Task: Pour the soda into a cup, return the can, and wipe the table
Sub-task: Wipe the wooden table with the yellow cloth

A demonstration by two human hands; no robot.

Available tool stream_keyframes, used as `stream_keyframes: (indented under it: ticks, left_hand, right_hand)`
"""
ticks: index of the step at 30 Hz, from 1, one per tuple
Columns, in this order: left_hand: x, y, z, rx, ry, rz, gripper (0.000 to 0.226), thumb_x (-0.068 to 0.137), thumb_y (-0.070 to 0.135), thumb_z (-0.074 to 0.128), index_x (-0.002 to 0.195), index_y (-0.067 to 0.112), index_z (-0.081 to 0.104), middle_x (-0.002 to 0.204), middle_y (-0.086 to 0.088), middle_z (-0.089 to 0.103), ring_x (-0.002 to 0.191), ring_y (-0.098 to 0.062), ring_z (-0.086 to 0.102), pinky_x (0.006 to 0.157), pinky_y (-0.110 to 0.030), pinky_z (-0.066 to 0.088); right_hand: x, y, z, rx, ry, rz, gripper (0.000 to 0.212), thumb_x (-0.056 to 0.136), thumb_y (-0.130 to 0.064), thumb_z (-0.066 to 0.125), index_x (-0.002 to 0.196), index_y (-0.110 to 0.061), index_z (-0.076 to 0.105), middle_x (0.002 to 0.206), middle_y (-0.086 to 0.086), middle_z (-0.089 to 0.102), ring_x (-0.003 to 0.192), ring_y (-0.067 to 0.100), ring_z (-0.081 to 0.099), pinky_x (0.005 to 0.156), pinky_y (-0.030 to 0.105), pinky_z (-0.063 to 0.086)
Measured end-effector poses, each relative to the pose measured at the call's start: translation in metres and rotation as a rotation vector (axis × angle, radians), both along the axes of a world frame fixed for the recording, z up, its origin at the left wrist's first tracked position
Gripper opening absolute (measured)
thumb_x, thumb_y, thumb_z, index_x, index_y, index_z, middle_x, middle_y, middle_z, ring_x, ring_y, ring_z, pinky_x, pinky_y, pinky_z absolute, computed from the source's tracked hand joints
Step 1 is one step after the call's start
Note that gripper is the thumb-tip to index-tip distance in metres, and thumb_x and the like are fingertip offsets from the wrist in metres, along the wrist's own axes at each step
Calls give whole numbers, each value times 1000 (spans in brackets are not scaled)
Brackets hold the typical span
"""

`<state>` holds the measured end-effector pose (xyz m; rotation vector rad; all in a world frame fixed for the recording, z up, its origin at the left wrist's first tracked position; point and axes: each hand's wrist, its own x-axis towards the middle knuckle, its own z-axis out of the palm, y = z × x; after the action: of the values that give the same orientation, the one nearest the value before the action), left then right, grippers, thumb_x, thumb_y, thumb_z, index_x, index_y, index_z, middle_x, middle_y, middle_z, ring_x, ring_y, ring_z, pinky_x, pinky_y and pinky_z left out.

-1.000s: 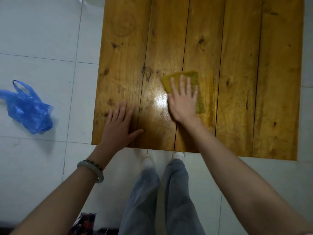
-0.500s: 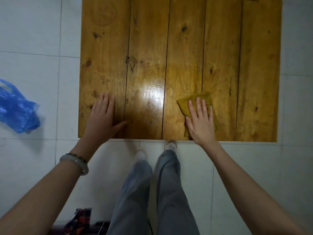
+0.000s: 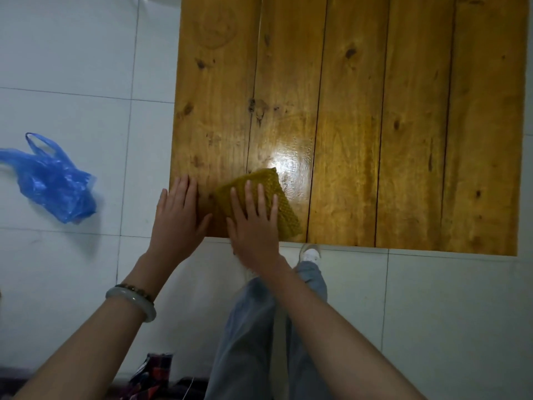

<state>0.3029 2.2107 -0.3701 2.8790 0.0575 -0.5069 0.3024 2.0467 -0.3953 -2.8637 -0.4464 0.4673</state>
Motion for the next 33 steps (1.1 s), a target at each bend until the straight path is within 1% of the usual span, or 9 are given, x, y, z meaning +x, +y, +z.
stream_keyframes:
  ticks: [4, 6, 10, 14, 18, 21, 27, 29, 33]
  left_hand:
    - [7, 5, 3, -27, -9, 18, 69, 90, 30, 57, 143, -2, 26, 150, -22, 26, 138, -37, 26, 110, -54, 20]
    - [13, 4, 4, -39, -18, 32, 69, 90, 33, 55, 143, -1, 27, 150, -22, 27, 138, -36, 26, 110, -53, 19]
    - [20, 3, 6, -49, -9, 19, 69, 90, 36, 54, 143, 1, 26, 150, -19, 27, 139, -33, 25, 112, -49, 17]
    - [22, 7, 11, -107, -66, 34, 65, 93, 36, 51, 144, 3, 26, 150, -17, 29, 140, -30, 23, 113, -43, 11]
    - [23, 13, 14, -101, -70, 41, 68, 91, 44, 37, 144, 3, 25, 149, -18, 30, 139, -31, 25, 112, -45, 15]
    - [22, 14, 11, -77, -38, 35, 71, 89, 48, 32, 144, 3, 25, 149, -19, 30, 138, -32, 26, 111, -47, 17]
    - [25, -7, 10, -69, 5, -20, 69, 89, 45, 32, 142, 1, 28, 148, -20, 32, 136, -33, 30, 110, -48, 23]
    - [30, -20, 12, -72, 1, -51, 67, 90, 43, 36, 142, 1, 29, 147, -20, 33, 137, -33, 29, 110, -48, 23]
    - [44, -49, 17, -54, -39, -122, 64, 92, 31, 54, 143, 1, 29, 147, -20, 33, 136, -34, 31, 110, -46, 20]
  right_hand:
    - [32, -17, -1, -116, -20, 173, 59, 95, -47, 22, 148, -21, 20, 154, 14, 18, 143, 30, 16, 113, 56, 7]
    - [64, -37, -3, -165, -48, 122, 59, 95, -48, 18, 149, -22, 14, 156, 13, 12, 144, 27, 9, 114, 54, 3]
    - [135, -56, -2, -143, -13, -85, 57, 99, -45, 18, 149, -23, 1, 157, 10, -4, 145, 25, -6, 114, 49, -9]
    - [175, -27, 2, -139, -2, -150, 57, 99, -43, 15, 149, -22, -5, 157, 9, -11, 143, 27, -12, 114, 50, -9]
    - [179, -6, 2, -123, -19, -10, 58, 99, -43, 17, 149, -22, -1, 157, 8, -7, 144, 29, -10, 115, 51, -8]
    - [165, 2, 2, -135, -38, 169, 59, 98, -44, 19, 150, -22, 3, 158, 9, -2, 144, 29, -7, 115, 50, -6]
    - [112, -28, 4, -155, -54, 506, 62, 93, -42, 20, 148, -16, 21, 155, 10, 21, 143, 27, 15, 116, 49, 8]
    - [120, -53, 5, -158, -48, 505, 62, 92, -42, 20, 148, -17, 22, 154, 9, 22, 143, 26, 16, 115, 48, 6]
    - [153, -109, 5, -183, -46, 286, 61, 94, -43, 15, 150, -18, 10, 157, 8, 8, 145, 24, 4, 115, 46, -3]
